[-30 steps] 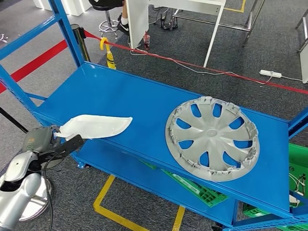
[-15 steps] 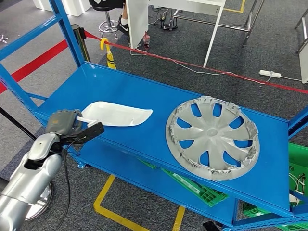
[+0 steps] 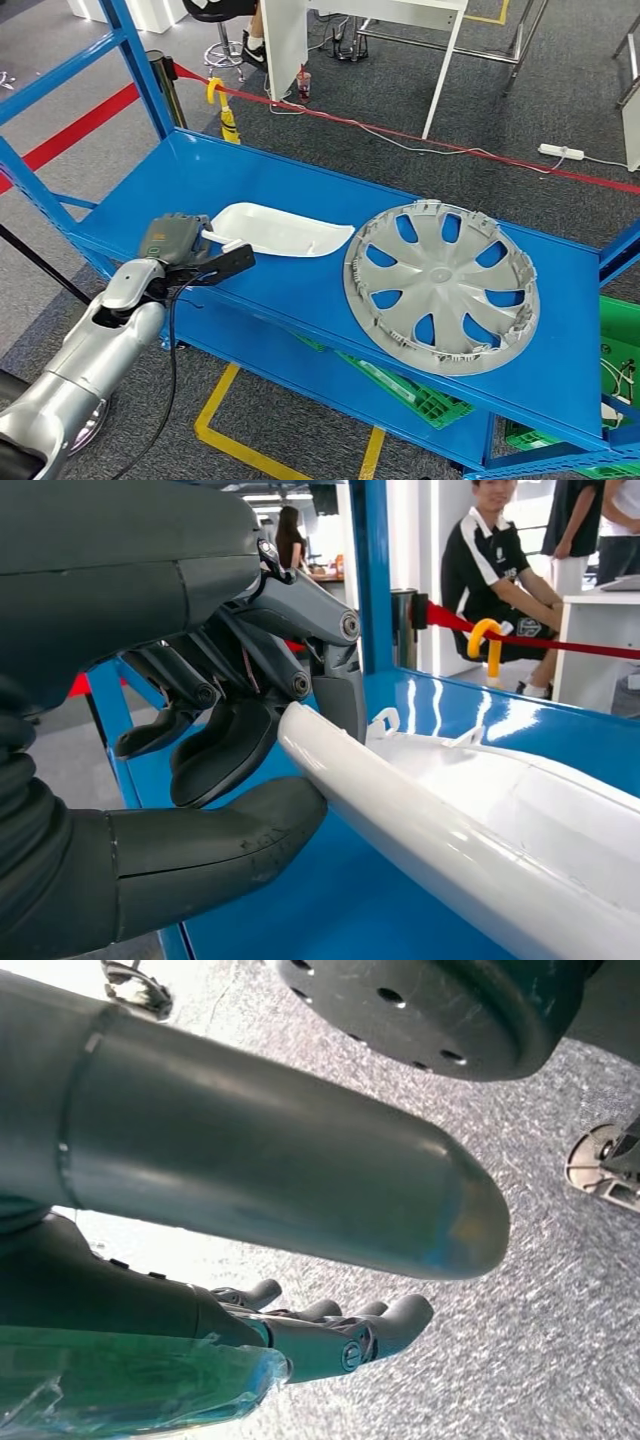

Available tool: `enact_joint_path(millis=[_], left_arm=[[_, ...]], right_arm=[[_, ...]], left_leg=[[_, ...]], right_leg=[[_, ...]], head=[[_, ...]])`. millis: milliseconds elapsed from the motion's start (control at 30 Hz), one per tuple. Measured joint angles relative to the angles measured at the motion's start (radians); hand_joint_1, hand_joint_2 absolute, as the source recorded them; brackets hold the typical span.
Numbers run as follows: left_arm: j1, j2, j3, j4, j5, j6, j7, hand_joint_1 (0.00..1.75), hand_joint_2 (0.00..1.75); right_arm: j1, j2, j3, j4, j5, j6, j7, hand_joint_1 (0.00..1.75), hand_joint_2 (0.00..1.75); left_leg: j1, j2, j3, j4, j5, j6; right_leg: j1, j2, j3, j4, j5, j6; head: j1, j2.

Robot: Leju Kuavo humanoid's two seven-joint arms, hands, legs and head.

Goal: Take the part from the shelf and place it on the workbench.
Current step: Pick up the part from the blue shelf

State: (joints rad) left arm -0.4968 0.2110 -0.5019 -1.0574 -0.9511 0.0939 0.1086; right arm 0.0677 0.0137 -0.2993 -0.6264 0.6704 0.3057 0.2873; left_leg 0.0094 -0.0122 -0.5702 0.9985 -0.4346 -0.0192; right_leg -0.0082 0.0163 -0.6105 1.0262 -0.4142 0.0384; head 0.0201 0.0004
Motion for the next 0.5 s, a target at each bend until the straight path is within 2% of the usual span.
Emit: enact_joint_path(millis=[300,500], left_arm=[[-0.032,-0.002,-0.041,0.038,-0.008,0.080,-0.008,1.75,1.75],[-0.043,-0.001,-0.054,0.048,-0.021,0.098,-0.006,1.75,1.75]], right_arm=[[0.014,-0.036,0.106,0.008,-0.168,-0.037,0.000,0.00,0.00],[0.022,-0.054,0.167,0.008,-0.192,-0.046,0.000,0.00,0.00]], left_leg=[[0.000,0.000,0.000,0.000,0.000,0.000],[0.000,0.000,0.000,0.000,0.000,0.000]], right_leg=[[0.000,0.000,0.000,0.000,0.000,0.000],[0.000,0.000,0.000,0.000,0.000,0.000]], head=[[0.000,0.000],[0.000,0.000]])
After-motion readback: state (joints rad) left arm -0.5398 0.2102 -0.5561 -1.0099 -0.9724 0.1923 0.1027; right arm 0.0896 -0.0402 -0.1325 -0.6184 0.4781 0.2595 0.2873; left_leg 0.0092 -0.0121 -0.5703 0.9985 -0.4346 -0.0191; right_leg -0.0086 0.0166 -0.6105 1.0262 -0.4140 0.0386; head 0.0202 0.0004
